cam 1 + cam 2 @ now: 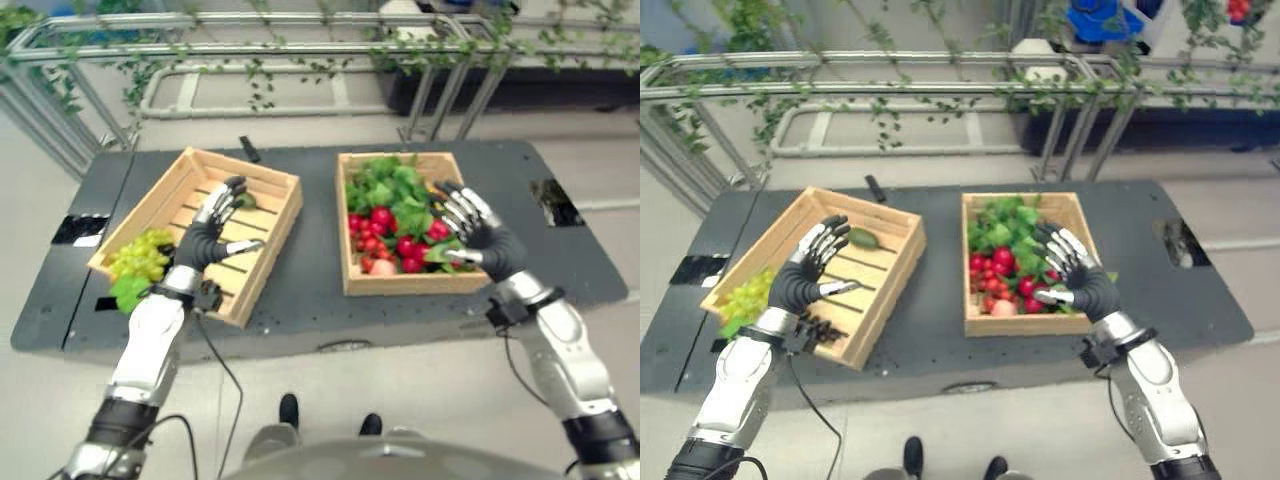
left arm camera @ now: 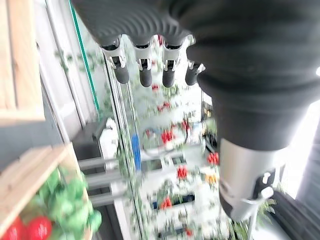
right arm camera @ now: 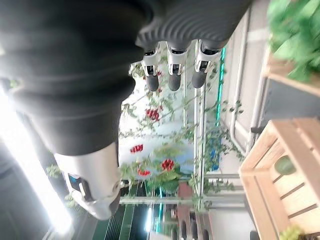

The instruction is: Pick up the fruits from the basket on one side to the basket on the other side

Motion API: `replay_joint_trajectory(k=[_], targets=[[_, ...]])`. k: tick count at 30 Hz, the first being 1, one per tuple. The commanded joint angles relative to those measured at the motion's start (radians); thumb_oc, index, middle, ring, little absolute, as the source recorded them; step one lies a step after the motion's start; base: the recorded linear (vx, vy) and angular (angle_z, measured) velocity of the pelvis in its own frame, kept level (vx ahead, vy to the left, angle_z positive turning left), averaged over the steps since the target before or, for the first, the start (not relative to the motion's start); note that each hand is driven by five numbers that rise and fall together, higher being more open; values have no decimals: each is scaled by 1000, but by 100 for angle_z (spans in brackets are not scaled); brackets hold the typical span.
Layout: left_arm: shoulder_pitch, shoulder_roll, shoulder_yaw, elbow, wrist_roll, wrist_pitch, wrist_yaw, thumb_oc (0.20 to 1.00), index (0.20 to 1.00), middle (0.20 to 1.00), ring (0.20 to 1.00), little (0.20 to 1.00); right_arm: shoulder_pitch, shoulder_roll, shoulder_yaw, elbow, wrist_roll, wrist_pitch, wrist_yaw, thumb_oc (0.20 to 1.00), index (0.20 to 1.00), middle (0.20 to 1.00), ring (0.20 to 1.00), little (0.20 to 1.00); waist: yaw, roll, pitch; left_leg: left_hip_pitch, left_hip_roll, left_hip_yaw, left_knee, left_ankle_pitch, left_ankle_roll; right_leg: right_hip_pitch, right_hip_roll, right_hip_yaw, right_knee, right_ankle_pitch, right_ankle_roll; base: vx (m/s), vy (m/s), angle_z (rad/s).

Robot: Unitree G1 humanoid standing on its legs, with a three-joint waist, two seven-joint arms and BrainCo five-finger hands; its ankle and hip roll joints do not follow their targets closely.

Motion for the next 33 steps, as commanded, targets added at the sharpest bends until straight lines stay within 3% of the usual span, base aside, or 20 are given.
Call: replay_joint_trajectory(k=[1,4,8,9,12,13,14,15,17,19,22,23,27,33], targets=[[-35,21,63,-12,-15,-48,26,1000,1000,1000,1000,1000,-36,-10,-61,-7,21,-78,-47,1000,1000,1000,1000,1000,-1,14,-43,83,145,-84,54,-28,-98,-16,3,-26,15,-18,44,16,260,38],[-48,23,58,-9,-19,-45,25,1000,1000,1000,1000,1000,-31,-6,-76,0,10,-82,-60,1000,1000,1000,1000,1000,-15,23,-45,85,147,-51,58,-65,-103,-2,-9,-15,6,-12,62,58,293,28],[-48,38,47,-30,-6,-43,16,1000,1000,1000,1000,1000,-25,6,-105,19,-18,-86,-87,1000,1000,1000,1000,1000,-11,18,-35,67,88,-39,74,-86,-73,-14,-64,-20,-4,51,91,-10,368,37],[-46,54,54,-41,1,-41,6,1000,1000,1000,1000,1000,-43,19,-103,27,-22,-80,-78,1000,1000,1000,1000,1000,-11,15,-27,58,50,-33,79,-114,-44,-36,-100,1,14,64,113,19,608,8],[-49,53,51,-51,-5,-43,-3,1000,1000,1000,1000,1000,-48,31,-96,43,-47,-75,-72,1000,1000,1000,1000,1000,-9,14,-16,67,-9,-31,56,-132,-2,-64,-158,32,72,96,134,35,488,-7],[-48,54,50,-51,-1,-47,-6,1000,1000,1000,1000,1000,-46,51,-89,43,-45,-77,-65,1000,1000,1000,1000,1000,-19,18,-5,68,-26,-37,45,-126,12,-94,-155,91,129,106,139,25,329,-5],[-48,55,50,-50,-1,-47,-6,1000,1000,1000,1000,1000,-46,52,-89,43,-46,-77,-65,1000,1000,1000,1000,1000,-17,17,-6,67,-27,-34,43,-126,13,-99,-157,95,133,104,139,14,300,-7],[-50,59,45,-43,6,-48,-4,1000,1000,1000,1000,1000,-45,59,-84,50,-54,-75,-61,1000,1000,1000,1000,1000,-30,26,-3,67,-30,-44,28,-109,21,-132,-114,162,170,77,128,23,160,-9],[-40,56,48,-42,13,-45,-6,1000,1000,1000,1000,1000,-37,68,-81,54,-57,-75,-54,1000,1000,1000,1000,1000,-34,36,-11,75,-35,-44,-4,-89,21,-169,-45,207,158,38,114,43,179,2],[-27,56,57,-50,20,-37,-15,1000,1000,1000,1000,1000,-22,71,-84,46,-54,-71,-45,1000,1000,1000,1000,1000,-25,31,-21,77,-45,-49,-27,-79,20,-149,-21,184,109,20,99,25,63,-5],[-42,37,27,-17,28,-40,-19,1000,1000,1000,1000,1000,-11,62,-81,60,-70,-71,-44,1000,1000,1000,1000,1000,-35,23,-28,79,-55,-76,-54,-59,14,-127,10,238,80,13,95,32,-27,36],[-21,14,25,-1,32,-40,-20,1000,1000,1000,1000,1000,-8,68,-83,79,-95,-71,-60,1000,1000,1000,1000,1000,-22,17,-40,85,-50,-72,-56,-59,10,-103,6,203,46,31,100,39,-66,58],[12,11,25,42,62,-34,-27,1000,1000,1000,1000,1000,17,68,-90,114,-132,-66,-62,1000,1000,1000,1000,1000,-24,13,-50,90,-52,-87,-56,-58,9,-80,9,198,28,26,96,54,-37,34],[63,-47,11,282,116,-24,23,1000,1000,1000,1000,1000,50,88,-58,290,-228,-84,-129,1000,1000,1000,1000,1000,-16,12,-53,107,-53,-92,-56,-62,8,-41,8,170,7,18,93,50,-27,13]])
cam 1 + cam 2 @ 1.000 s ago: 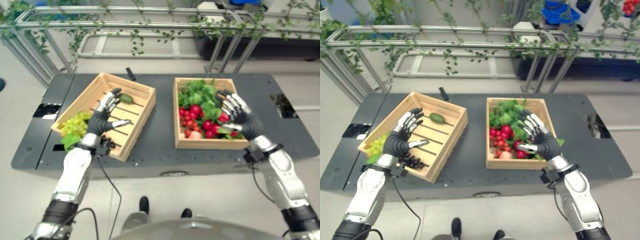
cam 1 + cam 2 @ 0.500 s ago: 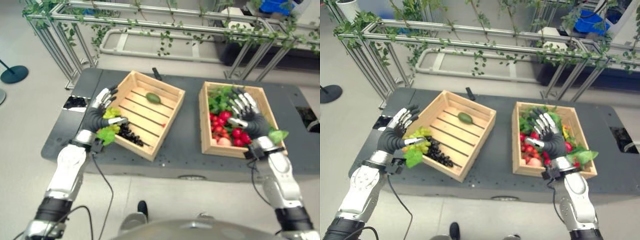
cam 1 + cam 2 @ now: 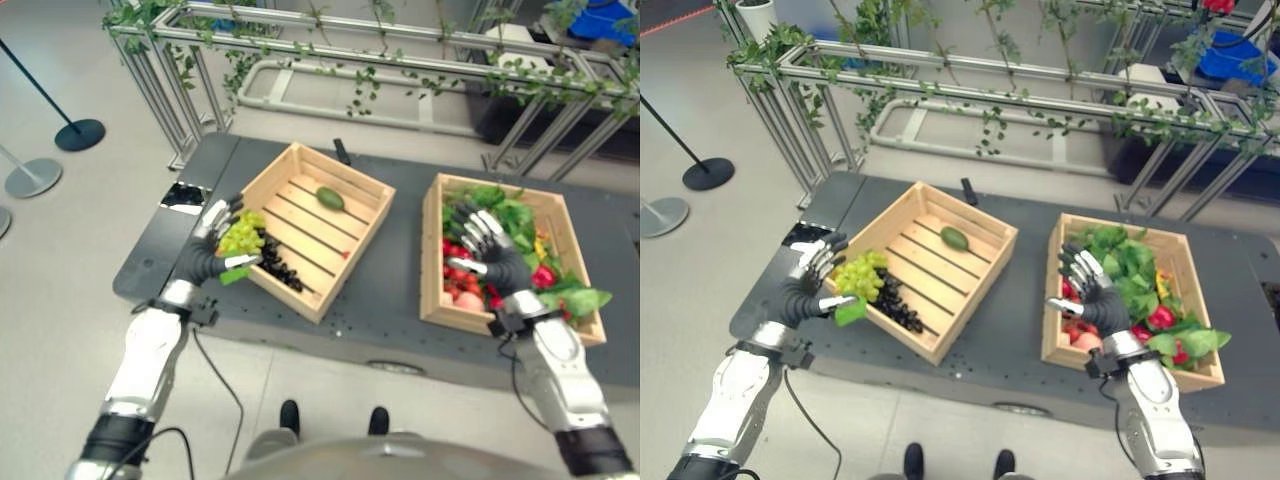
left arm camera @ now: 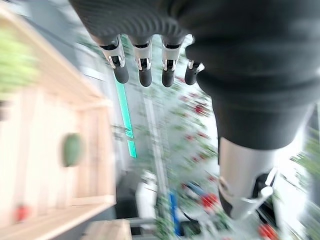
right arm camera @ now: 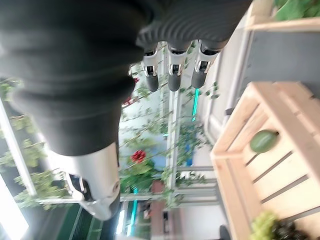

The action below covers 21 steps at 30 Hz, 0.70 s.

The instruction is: Pick up the fruits from the basket on one side to the basket on the other side

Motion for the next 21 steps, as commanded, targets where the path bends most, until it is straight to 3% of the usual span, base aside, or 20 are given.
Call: replay_joint_trajectory(k=[1,7,14,21], targets=[[-28,12,12,70,62,-30,36,1000,1000,1000,1000,1000,-2,-6,-13,13,-53,-58,-39,1000,1000,1000,1000,1000,-2,1,-33,44,-12,22,6,-94,-16,-19,-7,-34,68,-68,48,25,-27,3],[-15,-47,1,516,200,-15,141,1000,1000,1000,1000,1000,24,-1,51,282,-169,-72,-103,1000,1000,1000,1000,1000,1,3,-27,41,-11,18,5,-89,-20,-8,-4,-45,55,-73,47,12,-7,3],[7,-66,5,704,281,-6,168,1000,1000,1000,1000,1000,35,10,87,477,-233,-65,-131,1000,1000,1000,1000,1000,2,6,-22,43,-13,21,9,-94,-17,-7,-3,-35,62,-76,47,8,2,1],[-4,-114,20,863,274,48,176,1000,1000,1000,1000,1000,8,45,131,766,-265,-22,-162,1000,1000,1000,1000,1000,3,9,-23,51,-13,23,11,-99,-14,3,-3,-29,63,-80,46,20,4,0]])
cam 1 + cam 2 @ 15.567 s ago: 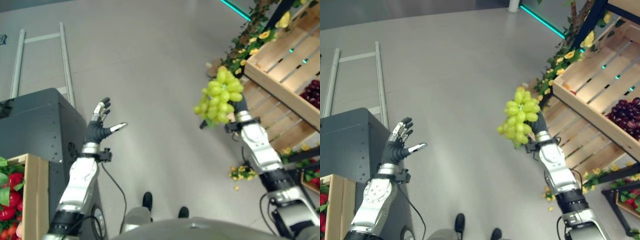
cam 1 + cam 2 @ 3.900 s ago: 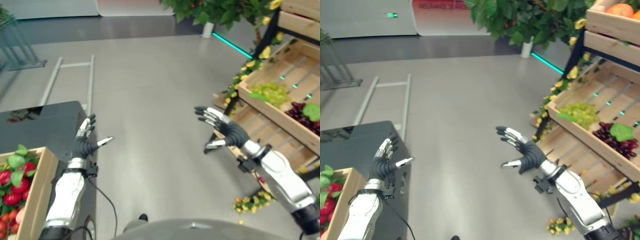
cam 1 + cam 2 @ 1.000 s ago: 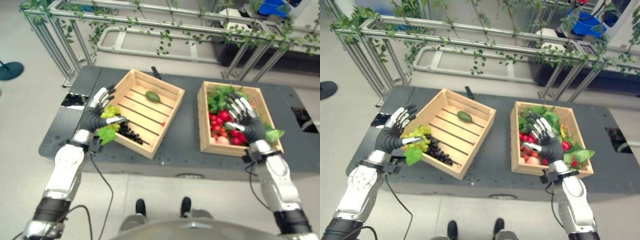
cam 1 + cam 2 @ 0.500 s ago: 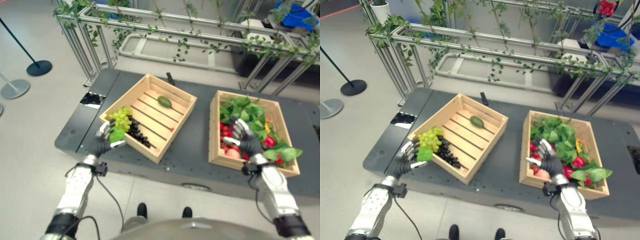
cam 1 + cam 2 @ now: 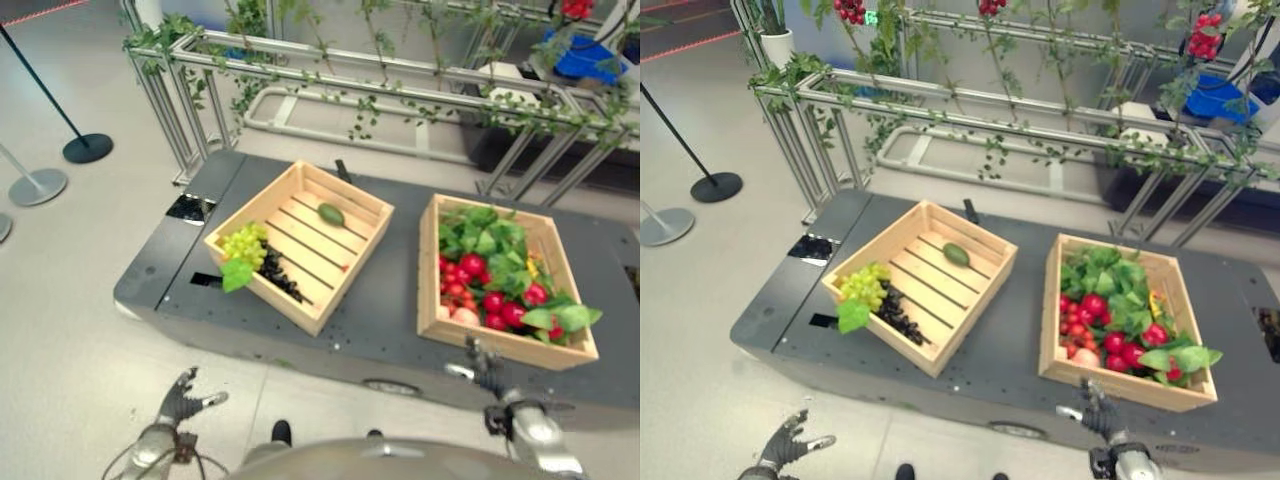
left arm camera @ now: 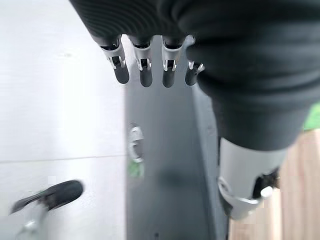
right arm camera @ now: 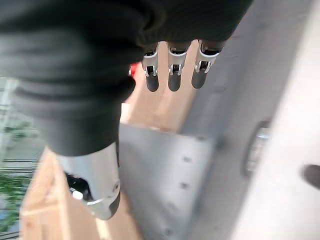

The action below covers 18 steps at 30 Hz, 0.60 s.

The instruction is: Pick up the fruits from the basket on one side to the basket on the other side

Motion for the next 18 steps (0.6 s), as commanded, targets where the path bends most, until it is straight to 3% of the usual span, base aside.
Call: replay_joint_trajectory(k=[1,9,18], targets=[[-81,-34,35,86,11,27,3,1000,1000,1000,1000,1000,-95,0,8,153,-17,15,-23,1000,1000,1000,1000,1000,4,28,34,59,-7,27,16,-102,-13,5,10,-13,64,-72,49,0,0,0],[-102,-87,31,261,30,129,-33,1000,1000,1000,1000,1000,-138,31,16,401,-66,91,-29,1000,1000,1000,1000,1000,-4,42,24,80,-5,34,13,-110,-9,21,14,-3,61,-79,43,36,6,-1],[-113,-102,8,245,8,139,-37,1000,1000,1000,1000,1000,-152,37,17,406,-45,103,-29,1000,1000,1000,1000,1000,-9,43,19,93,-2,38,13,-114,-10,34,19,0,57,-85,40,8,0,-1]])
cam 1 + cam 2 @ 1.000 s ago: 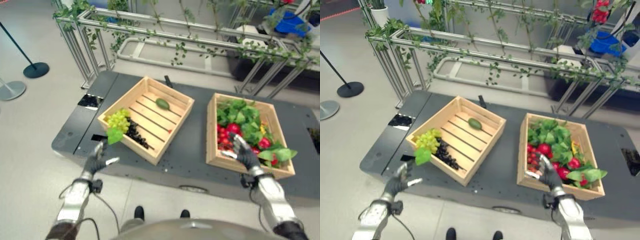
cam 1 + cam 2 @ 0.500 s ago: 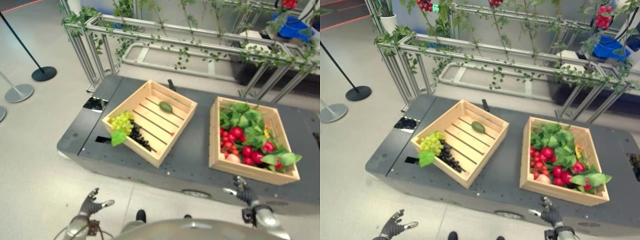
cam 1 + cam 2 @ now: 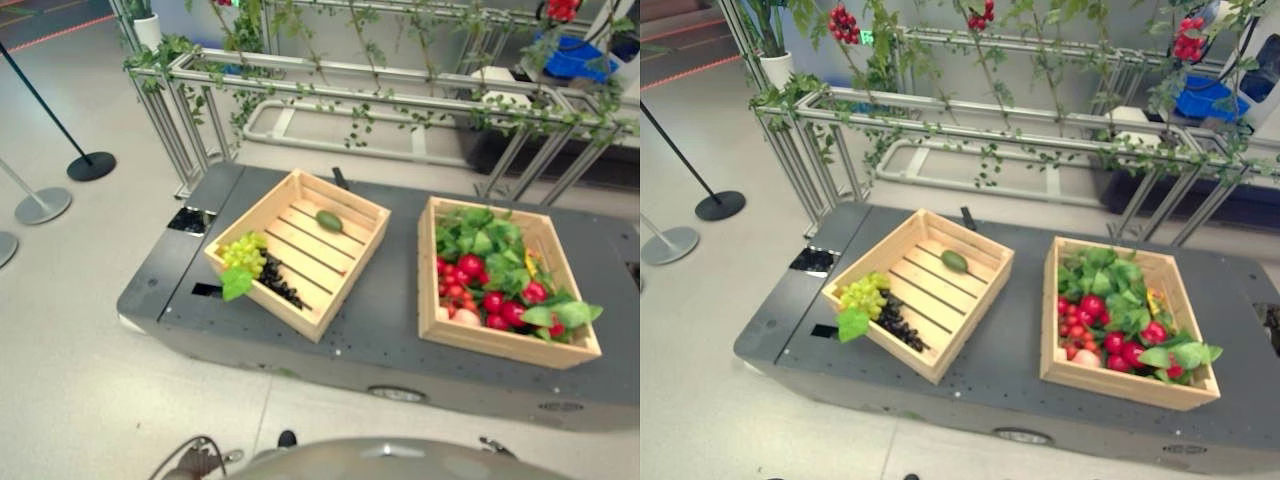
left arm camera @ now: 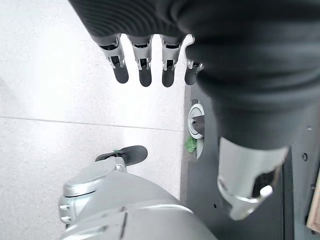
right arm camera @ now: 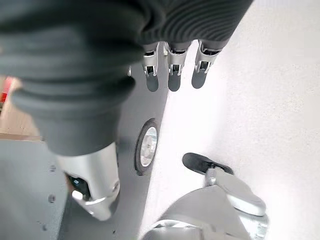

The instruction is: Pick up the fruits from the basket on one side to the basket on the other side

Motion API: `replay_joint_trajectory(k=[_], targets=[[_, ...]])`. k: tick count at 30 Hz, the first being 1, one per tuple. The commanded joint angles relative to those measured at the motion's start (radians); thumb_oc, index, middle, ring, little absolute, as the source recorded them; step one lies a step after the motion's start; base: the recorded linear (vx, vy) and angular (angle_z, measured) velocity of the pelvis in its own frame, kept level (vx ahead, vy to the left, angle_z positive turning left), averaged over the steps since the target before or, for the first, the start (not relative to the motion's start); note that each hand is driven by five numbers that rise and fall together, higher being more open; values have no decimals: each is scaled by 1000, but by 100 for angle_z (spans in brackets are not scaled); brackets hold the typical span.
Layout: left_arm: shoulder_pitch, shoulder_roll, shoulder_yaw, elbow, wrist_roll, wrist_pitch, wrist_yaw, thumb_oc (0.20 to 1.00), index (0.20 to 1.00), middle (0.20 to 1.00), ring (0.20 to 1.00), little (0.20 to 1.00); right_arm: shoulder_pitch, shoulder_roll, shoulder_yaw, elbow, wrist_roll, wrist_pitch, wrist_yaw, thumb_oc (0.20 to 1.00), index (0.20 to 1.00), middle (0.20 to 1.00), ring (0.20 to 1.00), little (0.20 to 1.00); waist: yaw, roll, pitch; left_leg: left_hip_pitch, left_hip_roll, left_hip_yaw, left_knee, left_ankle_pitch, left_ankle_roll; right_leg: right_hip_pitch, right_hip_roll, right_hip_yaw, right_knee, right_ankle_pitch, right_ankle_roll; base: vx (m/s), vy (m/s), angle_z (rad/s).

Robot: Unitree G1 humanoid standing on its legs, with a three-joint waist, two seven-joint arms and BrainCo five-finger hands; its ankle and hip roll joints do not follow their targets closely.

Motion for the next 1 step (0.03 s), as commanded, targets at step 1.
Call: replay_joint_trajectory(k=[1], targets=[[-66,-6,12,12,7,-8,-4,1000,1000,1000,1000,1000,-88,-12,18,-3,4,0,-7,1000,1000,1000,1000,1000,-7,13,49,71,-12,33,15,-109,-4,18,10,-11,61,-79,43,0,0,0]])
